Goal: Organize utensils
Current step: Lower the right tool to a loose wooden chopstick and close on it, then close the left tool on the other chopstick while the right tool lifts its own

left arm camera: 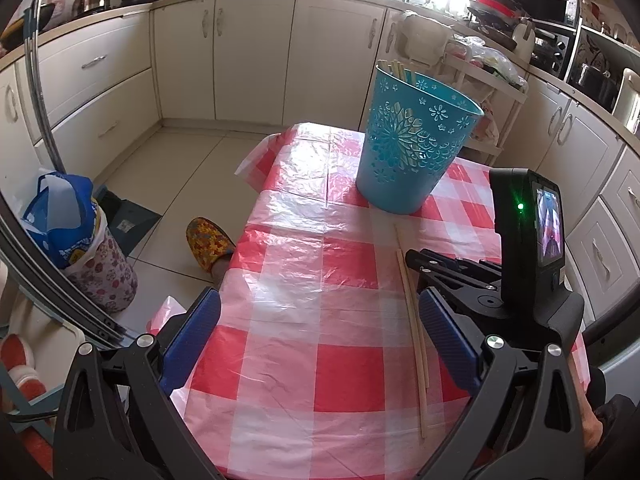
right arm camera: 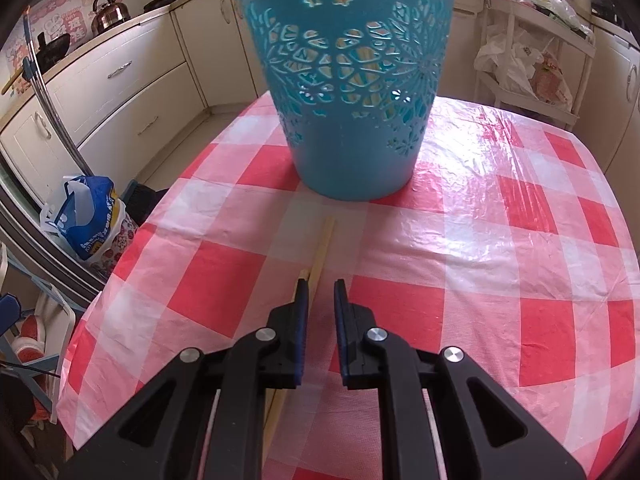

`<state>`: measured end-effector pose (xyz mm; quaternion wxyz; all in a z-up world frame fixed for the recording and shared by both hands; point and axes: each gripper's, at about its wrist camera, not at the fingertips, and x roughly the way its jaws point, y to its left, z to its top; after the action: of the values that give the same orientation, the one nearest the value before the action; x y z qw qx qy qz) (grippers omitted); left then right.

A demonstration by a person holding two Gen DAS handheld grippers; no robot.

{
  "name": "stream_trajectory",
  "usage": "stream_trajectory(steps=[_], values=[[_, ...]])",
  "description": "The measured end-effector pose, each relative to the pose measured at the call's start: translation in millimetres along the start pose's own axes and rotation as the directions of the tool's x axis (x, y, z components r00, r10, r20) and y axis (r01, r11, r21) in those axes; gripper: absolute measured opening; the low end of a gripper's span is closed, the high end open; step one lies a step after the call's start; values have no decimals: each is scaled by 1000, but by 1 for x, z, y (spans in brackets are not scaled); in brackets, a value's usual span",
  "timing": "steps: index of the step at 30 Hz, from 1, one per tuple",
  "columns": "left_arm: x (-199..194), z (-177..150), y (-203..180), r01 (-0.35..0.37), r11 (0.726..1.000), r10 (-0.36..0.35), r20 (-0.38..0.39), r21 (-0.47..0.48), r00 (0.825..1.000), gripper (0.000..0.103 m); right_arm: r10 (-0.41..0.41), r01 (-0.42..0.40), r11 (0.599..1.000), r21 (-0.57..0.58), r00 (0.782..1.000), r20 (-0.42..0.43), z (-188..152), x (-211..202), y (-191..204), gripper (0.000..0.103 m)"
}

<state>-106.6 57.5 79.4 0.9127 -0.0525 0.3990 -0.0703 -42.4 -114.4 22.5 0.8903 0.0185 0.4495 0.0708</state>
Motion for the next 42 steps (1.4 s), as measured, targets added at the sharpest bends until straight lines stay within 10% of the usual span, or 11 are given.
stream_trajectory(steps=[22, 31, 38, 42], values=[[52, 7, -55, 27, 987, -19, -53, 160, 998, 93, -56, 56, 998, -2, 998, -36, -37, -31, -57, 6], [108, 6, -91, 8, 964, 30, -138, 267, 990, 65, -48, 46, 998, -43, 998, -51, -31, -27, -62, 6], [121, -2, -105, 117, 937, -55, -193, 328, 980, 5, -20, 21, 1000, 21, 999, -35, -39, -34, -70, 6], [109, -4, -106, 150, 932, -92, -184, 331, 979, 5, 92, -95, 981, 169, 995, 24, -44, -49, -85, 6]])
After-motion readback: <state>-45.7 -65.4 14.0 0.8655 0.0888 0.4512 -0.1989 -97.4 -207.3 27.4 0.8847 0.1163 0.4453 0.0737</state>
